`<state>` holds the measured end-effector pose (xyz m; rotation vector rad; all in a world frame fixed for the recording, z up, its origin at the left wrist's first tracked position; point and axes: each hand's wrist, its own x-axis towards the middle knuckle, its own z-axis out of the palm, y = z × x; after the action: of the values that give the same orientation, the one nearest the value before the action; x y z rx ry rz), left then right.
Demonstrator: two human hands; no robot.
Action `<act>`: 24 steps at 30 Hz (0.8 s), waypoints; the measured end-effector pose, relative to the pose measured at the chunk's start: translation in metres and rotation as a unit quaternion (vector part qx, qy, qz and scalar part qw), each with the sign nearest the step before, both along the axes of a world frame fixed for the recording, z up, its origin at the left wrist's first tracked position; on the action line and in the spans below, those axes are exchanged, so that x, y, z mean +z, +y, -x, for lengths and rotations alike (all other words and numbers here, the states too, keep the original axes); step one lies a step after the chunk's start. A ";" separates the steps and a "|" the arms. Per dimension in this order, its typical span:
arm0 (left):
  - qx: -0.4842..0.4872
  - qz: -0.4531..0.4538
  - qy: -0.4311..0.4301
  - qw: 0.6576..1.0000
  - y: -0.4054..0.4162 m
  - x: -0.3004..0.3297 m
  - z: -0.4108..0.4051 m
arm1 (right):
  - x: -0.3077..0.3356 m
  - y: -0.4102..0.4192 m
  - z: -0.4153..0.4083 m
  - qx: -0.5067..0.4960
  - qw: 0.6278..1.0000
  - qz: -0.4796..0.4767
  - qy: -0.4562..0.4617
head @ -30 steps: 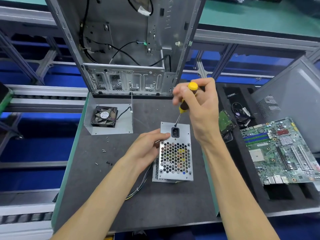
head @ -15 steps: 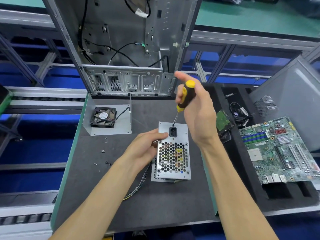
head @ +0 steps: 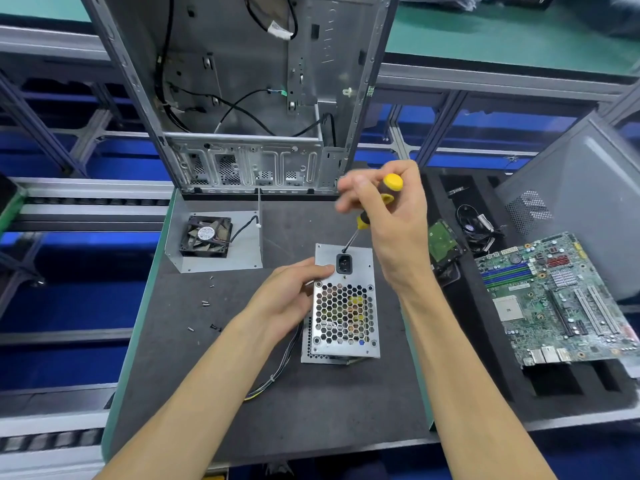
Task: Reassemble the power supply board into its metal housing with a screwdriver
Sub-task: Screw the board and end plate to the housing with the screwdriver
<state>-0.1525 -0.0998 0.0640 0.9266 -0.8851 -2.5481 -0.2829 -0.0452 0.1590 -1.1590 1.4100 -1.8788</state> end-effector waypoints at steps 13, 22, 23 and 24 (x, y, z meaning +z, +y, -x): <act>0.009 0.000 -0.001 1.000 0.003 0.005 -0.001 | 0.003 0.001 -0.007 -0.001 0.999 -0.004 0.041; 0.027 0.044 -0.028 0.998 0.007 0.008 -0.003 | 0.001 0.001 -0.012 -0.149 0.984 0.080 -0.064; 0.029 0.053 -0.032 0.998 0.008 0.007 -0.003 | 0.003 0.001 -0.007 -0.147 0.975 0.093 -0.135; 0.030 0.063 -0.034 0.997 0.008 0.007 -0.004 | 0.006 0.002 -0.003 -0.122 0.964 0.104 -0.214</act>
<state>-0.1482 -0.0913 0.0710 0.9919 -1.0094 -2.3912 -0.2797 -0.0436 0.1648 -0.6238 1.1704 -2.3228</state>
